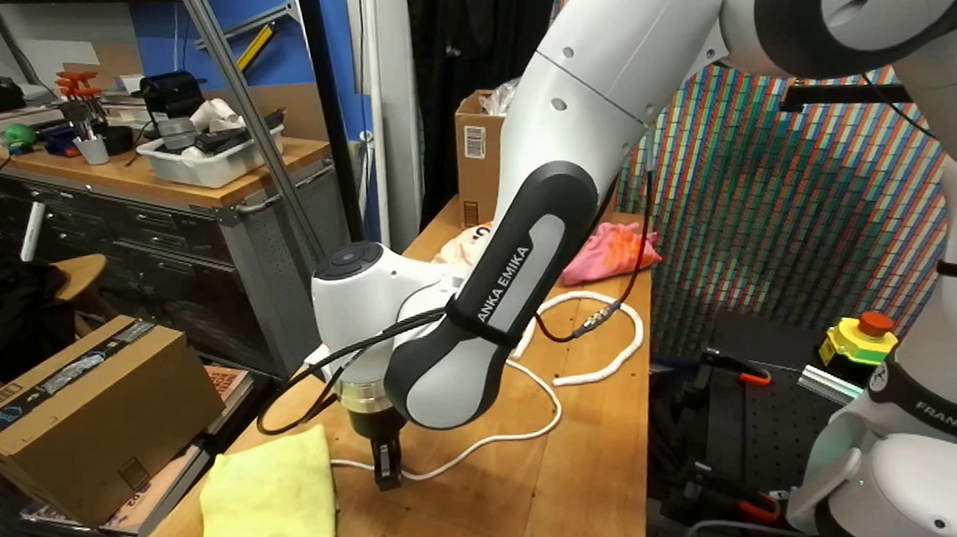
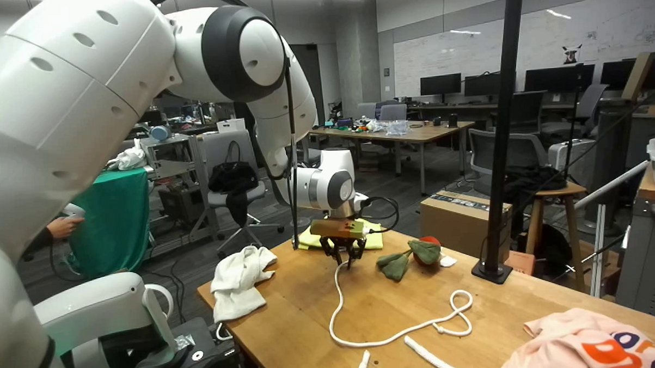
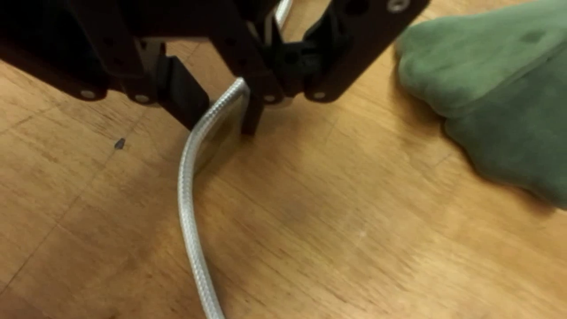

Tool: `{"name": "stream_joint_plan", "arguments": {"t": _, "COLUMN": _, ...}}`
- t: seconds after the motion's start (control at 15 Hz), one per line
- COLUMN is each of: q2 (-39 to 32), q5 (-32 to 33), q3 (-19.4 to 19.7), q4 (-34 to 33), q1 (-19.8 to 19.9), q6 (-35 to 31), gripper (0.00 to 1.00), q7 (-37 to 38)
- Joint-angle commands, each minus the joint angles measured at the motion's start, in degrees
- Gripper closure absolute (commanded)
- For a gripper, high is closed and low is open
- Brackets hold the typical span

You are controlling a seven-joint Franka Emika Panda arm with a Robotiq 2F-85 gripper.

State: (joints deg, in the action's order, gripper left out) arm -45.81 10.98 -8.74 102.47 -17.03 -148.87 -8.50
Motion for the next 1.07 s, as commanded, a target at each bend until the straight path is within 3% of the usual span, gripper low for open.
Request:
{"name": "stream_joint_plan", "arguments": {"t": 0.0, "q2": 0.77, "q5": 1.15, "q3": 0.95, "q4": 0.17, "q1": -0.79, "q6": 1.62, "gripper": 0.94, "q7": 0.95}}
{"name": "stream_joint_plan", "arguments": {"t": 0.13, "q2": 2.23, "q5": 0.89, "q3": 1.21, "q4": 1.69, "q1": -0.55, "q6": 3.29, "gripper": 0.99, "q7": 1.48}}
{"name": "stream_joint_plan", "arguments": {"t": 0.4, "q2": 5.46, "q5": 0.56, "q3": 1.89, "q4": 5.44, "q1": -0.08, "q6": 6.71, "gripper": 0.93, "q7": 3.40}}
{"name": "stream_joint_plan", "arguments": {"t": 1.0, "q2": 11.37, "q5": -3.16, "q3": 2.44, "q4": 13.56, "q1": 3.10, "q6": 9.18, "gripper": 0.93, "q7": 9.41}}
